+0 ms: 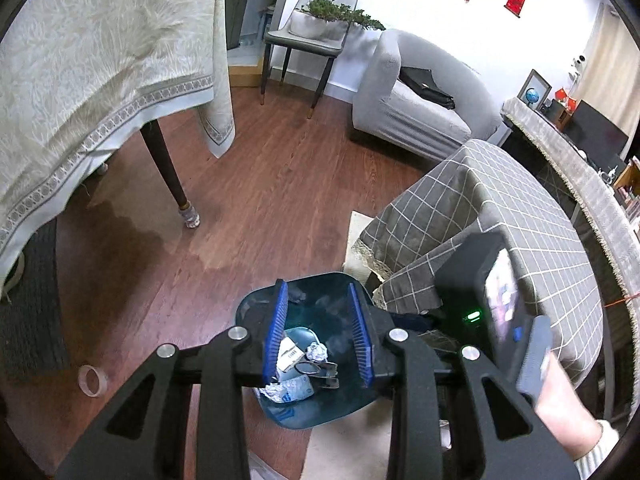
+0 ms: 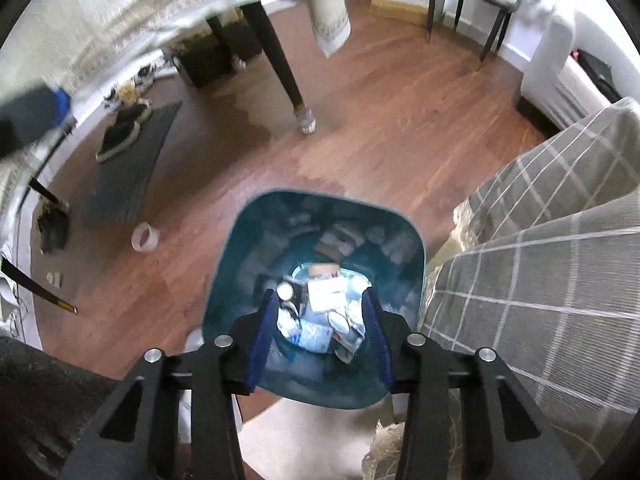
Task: Collect trash
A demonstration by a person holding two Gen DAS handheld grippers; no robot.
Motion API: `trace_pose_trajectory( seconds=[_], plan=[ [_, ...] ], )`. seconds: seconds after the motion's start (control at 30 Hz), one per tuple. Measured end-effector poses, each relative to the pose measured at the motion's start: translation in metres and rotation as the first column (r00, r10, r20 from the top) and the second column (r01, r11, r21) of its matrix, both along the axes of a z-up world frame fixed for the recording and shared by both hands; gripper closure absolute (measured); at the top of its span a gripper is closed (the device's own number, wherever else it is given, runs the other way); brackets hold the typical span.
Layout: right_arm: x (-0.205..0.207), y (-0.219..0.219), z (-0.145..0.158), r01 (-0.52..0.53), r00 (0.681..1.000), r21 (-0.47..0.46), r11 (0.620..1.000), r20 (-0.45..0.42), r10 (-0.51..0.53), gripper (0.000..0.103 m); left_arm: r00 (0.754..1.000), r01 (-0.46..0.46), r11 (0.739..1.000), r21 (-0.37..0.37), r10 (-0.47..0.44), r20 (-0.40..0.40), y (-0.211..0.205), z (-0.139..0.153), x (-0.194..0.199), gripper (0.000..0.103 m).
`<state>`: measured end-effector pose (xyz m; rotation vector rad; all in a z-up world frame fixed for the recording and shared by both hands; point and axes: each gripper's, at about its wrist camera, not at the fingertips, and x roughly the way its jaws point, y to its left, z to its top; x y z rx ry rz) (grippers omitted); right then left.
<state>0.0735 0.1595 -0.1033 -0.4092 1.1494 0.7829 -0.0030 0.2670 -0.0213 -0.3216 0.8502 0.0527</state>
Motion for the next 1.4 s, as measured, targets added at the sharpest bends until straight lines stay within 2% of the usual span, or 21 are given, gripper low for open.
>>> trace_pose_trajectory(
  seconds=[0.17,0.4,0.47,0.53,0.57,0.63,0.77,0.83,0.9,1.0,1.2,1.4],
  plan=[
    [-0.001,-0.013,0.034,0.023,0.998,0.076,0.997,0.063,-0.028,0.063,1.0,0.007,0.998,0.061,-0.007,0.014,-0.002,0.012,-0.005,0.067],
    [-0.003,-0.049,0.096,0.088,0.975,0.178,0.98,0.185,-0.121,0.063,0.996,-0.002,0.996,0.088,-0.006,0.091,-0.009,0.038,-0.008,0.049],
    [-0.006,-0.061,0.107,0.112,0.967,0.204,0.973,0.202,-0.154,0.063,0.995,-0.007,0.996,0.094,-0.003,0.102,-0.012,0.042,-0.01,0.044],
    [-0.009,-0.077,0.12,0.134,0.958,0.227,0.965,0.218,-0.184,0.063,0.994,-0.013,0.995,0.1,0.003,0.106,-0.014,0.044,-0.013,0.034],
    [-0.01,-0.082,0.123,0.142,0.954,0.231,0.963,0.228,-0.195,0.062,0.994,-0.019,0.995,0.102,0.008,0.106,-0.016,0.044,-0.015,0.033],
    [-0.014,-0.101,0.132,0.17,0.941,0.242,0.955,0.249,-0.23,0.049,0.994,-0.027,0.994,0.111,0.014,0.111,-0.02,0.046,-0.018,0.026],
    [-0.02,-0.139,0.147,0.23,0.917,0.276,0.933,0.261,-0.303,0.04,0.986,-0.056,0.986,0.159,0.03,0.162,-0.036,0.059,-0.034,0.015],
    [-0.026,-0.16,0.156,0.263,0.894,0.289,0.921,0.287,-0.345,0.028,0.983,-0.064,0.981,0.184,0.031,0.179,-0.046,0.064,-0.041,0.012],
    [-0.03,-0.181,0.166,0.298,0.87,0.302,0.906,0.306,-0.388,0.022,0.982,-0.065,0.977,0.203,0.027,0.186,-0.054,0.068,-0.046,0.01],
    [-0.039,-0.214,0.176,0.348,0.827,0.313,0.884,0.341,-0.446,0.012,0.982,-0.112,0.955,0.275,0.064,0.179,-0.065,0.069,-0.049,0.008],
    [-0.056,-0.266,0.178,0.415,0.77,0.356,0.837,0.353,-0.532,0.004,0.972,-0.087,0.952,0.294,0.016,0.236,-0.083,0.067,-0.063,0.007],
    [-0.073,-0.29,0.16,0.437,0.744,0.351,0.829,0.377,-0.552,0.004,0.97,-0.07,0.952,0.297,-0.004,0.242,-0.09,0.057,-0.076,0.005]
  ],
)
